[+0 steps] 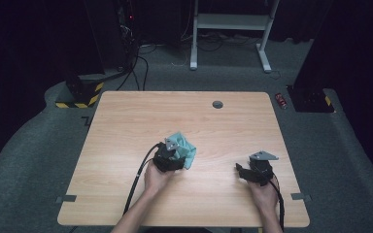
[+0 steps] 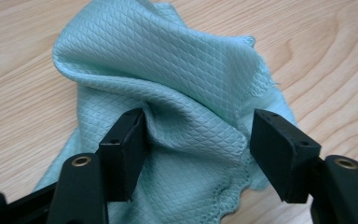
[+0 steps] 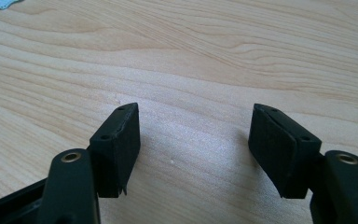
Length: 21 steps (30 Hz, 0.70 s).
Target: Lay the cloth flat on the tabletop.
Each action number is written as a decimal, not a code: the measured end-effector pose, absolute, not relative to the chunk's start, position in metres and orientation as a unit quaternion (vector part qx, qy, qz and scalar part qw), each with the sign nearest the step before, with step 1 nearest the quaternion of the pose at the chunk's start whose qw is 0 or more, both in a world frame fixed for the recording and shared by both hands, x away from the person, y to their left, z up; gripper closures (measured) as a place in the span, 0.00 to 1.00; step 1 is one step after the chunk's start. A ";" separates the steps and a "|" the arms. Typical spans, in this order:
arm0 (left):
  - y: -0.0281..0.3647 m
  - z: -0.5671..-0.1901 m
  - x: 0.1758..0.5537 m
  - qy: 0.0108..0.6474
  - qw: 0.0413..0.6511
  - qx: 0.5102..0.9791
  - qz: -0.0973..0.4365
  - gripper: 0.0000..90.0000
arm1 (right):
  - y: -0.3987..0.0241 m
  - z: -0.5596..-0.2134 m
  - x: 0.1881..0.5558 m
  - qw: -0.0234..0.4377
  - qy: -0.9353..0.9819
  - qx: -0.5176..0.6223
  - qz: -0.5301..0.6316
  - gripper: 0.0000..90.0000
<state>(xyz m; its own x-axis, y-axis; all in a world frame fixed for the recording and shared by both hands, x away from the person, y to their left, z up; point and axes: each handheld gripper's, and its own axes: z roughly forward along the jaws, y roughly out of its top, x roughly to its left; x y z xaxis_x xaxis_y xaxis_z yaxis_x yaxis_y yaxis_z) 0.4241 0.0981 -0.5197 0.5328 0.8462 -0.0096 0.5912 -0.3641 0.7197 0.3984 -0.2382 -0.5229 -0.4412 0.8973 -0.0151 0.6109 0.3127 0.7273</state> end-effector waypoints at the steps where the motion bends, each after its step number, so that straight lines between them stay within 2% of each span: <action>1: 0.095 -0.520 0.424 0.445 0.344 0.806 0.186 0.41 | -0.238 -0.523 0.398 0.215 0.781 0.483 0.333 0.38; 8: 0.076 -0.517 0.428 0.425 0.352 0.816 0.171 0.40 | -0.238 -0.523 0.398 0.215 0.781 0.483 0.333 0.38; 13: 0.081 -0.508 0.422 0.415 0.368 0.812 0.181 0.41 | -0.238 -0.523 0.398 0.215 0.781 0.483 0.333 0.38; 14: 0.084 -0.507 0.420 0.415 0.369 0.812 0.181 0.42 | -0.237 -0.523 0.398 0.213 0.782 0.481 0.334 0.42; 15: 0.086 -0.506 0.420 0.414 0.371 0.812 0.180 0.42 | -0.237 -0.523 0.398 0.213 0.782 0.481 0.334 0.42; 21: 0.097 -0.514 0.414 0.418 0.372 0.808 0.184 0.44 | -0.226 -0.522 0.398 0.206 0.796 0.452 0.345 0.65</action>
